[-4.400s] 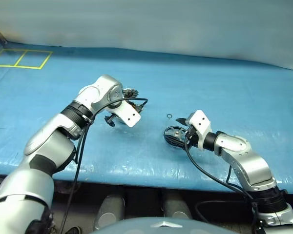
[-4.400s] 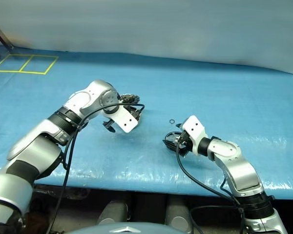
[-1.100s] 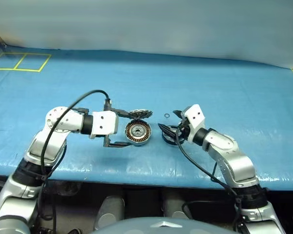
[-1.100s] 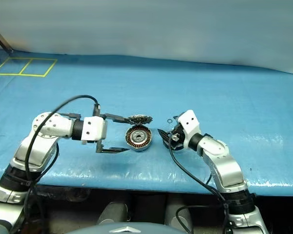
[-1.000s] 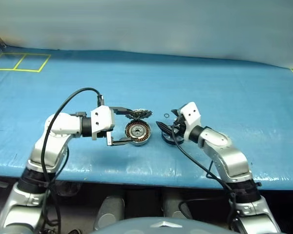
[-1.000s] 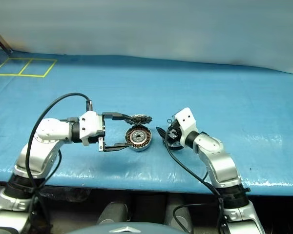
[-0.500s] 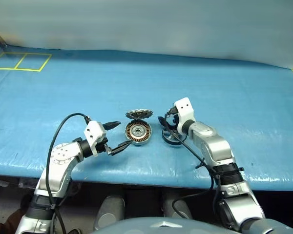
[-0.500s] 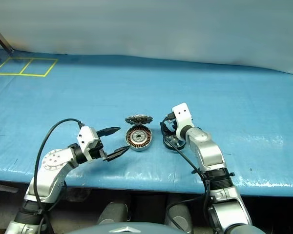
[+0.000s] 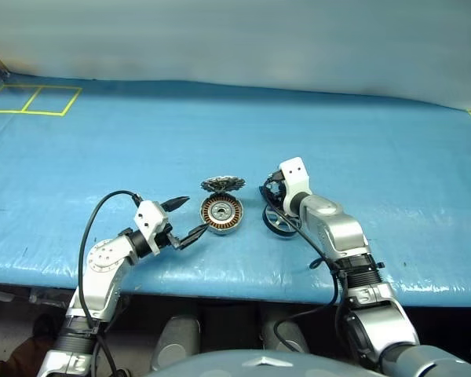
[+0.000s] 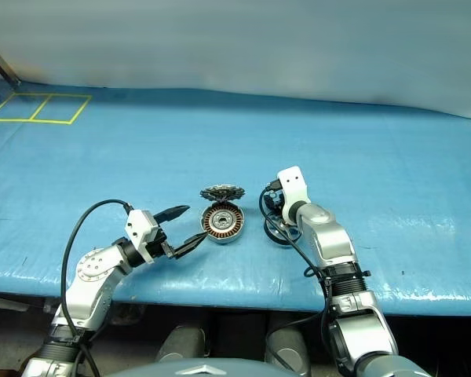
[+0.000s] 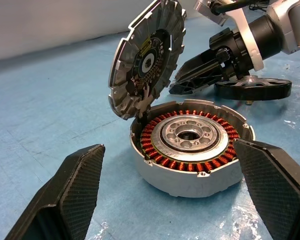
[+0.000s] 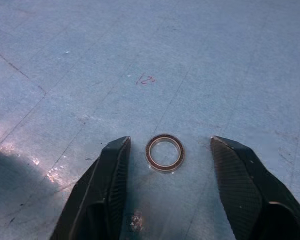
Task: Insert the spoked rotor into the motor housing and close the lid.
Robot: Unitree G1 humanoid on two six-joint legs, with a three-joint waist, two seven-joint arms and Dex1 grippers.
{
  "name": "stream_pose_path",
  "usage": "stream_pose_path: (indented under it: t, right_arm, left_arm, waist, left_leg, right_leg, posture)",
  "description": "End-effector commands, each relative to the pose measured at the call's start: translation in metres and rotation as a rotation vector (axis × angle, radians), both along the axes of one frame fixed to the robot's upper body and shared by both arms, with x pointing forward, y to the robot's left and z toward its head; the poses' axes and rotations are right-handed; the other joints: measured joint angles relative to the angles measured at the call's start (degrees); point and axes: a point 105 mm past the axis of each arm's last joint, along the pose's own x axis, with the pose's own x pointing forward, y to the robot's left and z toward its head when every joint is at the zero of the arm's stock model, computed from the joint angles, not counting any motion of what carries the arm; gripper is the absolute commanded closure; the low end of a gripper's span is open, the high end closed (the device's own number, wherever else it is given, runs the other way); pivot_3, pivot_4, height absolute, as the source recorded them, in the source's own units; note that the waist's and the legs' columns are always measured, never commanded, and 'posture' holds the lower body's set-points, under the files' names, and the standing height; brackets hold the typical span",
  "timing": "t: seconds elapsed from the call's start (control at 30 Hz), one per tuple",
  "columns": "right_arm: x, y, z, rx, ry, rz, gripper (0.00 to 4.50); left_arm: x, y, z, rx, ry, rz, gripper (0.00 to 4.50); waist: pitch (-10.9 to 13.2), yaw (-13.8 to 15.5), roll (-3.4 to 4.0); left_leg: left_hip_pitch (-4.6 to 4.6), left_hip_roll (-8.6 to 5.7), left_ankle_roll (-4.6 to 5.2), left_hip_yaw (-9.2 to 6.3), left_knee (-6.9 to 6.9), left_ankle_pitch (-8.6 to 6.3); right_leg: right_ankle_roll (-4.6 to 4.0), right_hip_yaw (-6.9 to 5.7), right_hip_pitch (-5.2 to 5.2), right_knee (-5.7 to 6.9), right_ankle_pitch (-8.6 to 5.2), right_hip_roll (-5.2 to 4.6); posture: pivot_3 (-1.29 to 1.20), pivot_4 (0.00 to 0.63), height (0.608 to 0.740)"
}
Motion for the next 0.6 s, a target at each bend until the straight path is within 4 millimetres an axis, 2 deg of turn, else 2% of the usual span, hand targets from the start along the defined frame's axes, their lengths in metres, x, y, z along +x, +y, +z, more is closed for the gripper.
stream_pose_path:
  t: [0.03,0.13,0.3,0.53,0.6]
  right_arm:
    - [0.002,0.0,0.006,-0.017,-0.016,0.007,2.82]
    - [0.0,0.001,0.004,-0.026,-0.01,0.013,3.84]
    - [-0.004,0.001,0.004,-0.019,-0.019,0.007,3.85]
    - [-0.029,0.016,0.041,0.089,-0.137,0.126,3.85]
    - [-0.042,0.018,0.049,0.09,-0.159,0.181,3.85]
  left_arm:
    - [0.0,0.001,0.004,0.0,-0.035,0.006,0.0]
    - [0.0,0.003,0.004,-0.001,-0.033,0.008,0.0]
    - [-0.002,0.004,0.001,-0.003,-0.027,0.004,0.0]
    - [-0.003,0.007,0.001,-0.012,-0.035,-0.011,0.0]
    - [-0.004,0.006,0.0,-0.033,-0.033,-0.029,0.0]
  waist:
    - [0.0,0.0,0.0]
    - [0.0,0.0,0.0]
    - [0.0,0.0,0.0]
    - [0.0,0.0,0.01]
    - [0.0,0.1,0.02]
  left_leg:
    - [0.0,0.0,0.0,0.0,0.0,0.0]
    - [0.0,0.0,0.0,0.0,0.0,0.0]
    - [0.0,0.0,0.0,0.0,-0.02,0.0]
    - [-0.08,0.0,0.0,-0.02,-0.09,0.0]
    - [-0.07,0.01,0.0,-0.02,-0.09,-0.01]
  right_leg:
    - [0.0,0.0,0.0,0.0,0.0,0.0]
    - [-0.01,0.0,0.0,0.0,-0.01,0.0]
    - [-0.02,0.0,0.0,0.0,-0.01,0.0]
    - [-0.04,-0.01,-0.1,-0.02,-0.03,-0.02]
    - [-0.03,-0.01,-0.09,-0.03,-0.04,-0.02]
  posture:
    - [0.0,0.15,0.74]
    - [0.0,0.15,0.74]
    - [0.0,0.15,0.74]
    - [0.0,0.15,0.74]
    - [0.0,0.15,0.74]
